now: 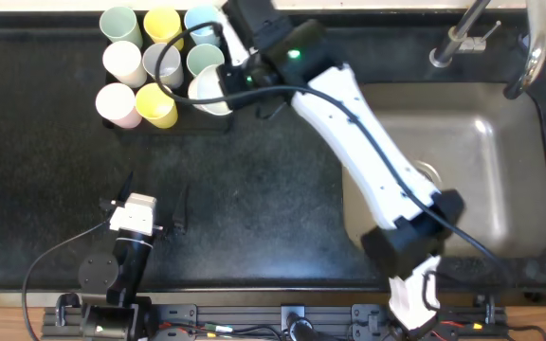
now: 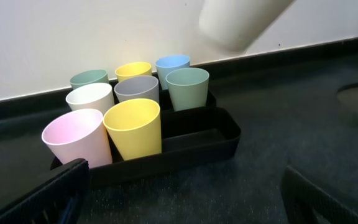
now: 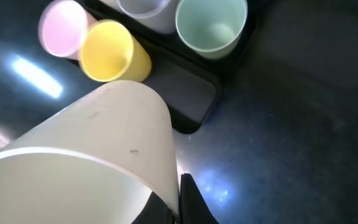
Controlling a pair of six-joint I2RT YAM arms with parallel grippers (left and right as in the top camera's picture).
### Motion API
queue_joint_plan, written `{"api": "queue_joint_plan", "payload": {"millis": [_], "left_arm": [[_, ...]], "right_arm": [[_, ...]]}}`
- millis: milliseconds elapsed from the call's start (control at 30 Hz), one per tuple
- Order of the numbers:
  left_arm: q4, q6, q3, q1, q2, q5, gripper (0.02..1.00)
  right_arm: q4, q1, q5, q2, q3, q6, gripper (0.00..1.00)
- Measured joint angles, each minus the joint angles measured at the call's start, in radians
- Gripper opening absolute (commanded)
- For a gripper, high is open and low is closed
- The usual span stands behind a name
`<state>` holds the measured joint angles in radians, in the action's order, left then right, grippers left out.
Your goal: Store Cups
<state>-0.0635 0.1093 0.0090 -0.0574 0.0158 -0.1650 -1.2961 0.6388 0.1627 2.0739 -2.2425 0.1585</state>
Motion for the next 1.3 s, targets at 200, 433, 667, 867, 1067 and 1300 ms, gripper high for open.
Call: {"api": "queue_joint_plan", "payload": {"millis": [200,433,667,867,1067,1300], "left_arm": [[0.0,0.0,0.0,0.0,0.0,0.0,1.0],[0.0,0.0,0.0,0.0,0.0,0.0,0.998],[0.0,0.0,0.0,0.0,0.0,0.0,1.0],[0.0,0.0,0.0,0.0,0.0,0.0,1.0],[0.0,0.0,0.0,0.0,0.0,0.0,1.0],[0.0,0.0,0.0,0.0,0.0,0.0,1.0]], "right_arm": [[0.035,0.016,-0.018,0.129,-0.001,0.04,0.045],[0.053,0.016,-0.026,0.18,-0.001,0.086,0.045],[0.054,0.016,-0.063,0.209,-0.001,0.111,0.045],[0.051,0.016,-0.094,0.216,-0.001,0.126,0.045],[0.051,0.016,-0.1,0.23,-0.001,0.13,0.042],[0.055,0.021,-0.1,0.258,-0.001,0.13,0.042]]}}
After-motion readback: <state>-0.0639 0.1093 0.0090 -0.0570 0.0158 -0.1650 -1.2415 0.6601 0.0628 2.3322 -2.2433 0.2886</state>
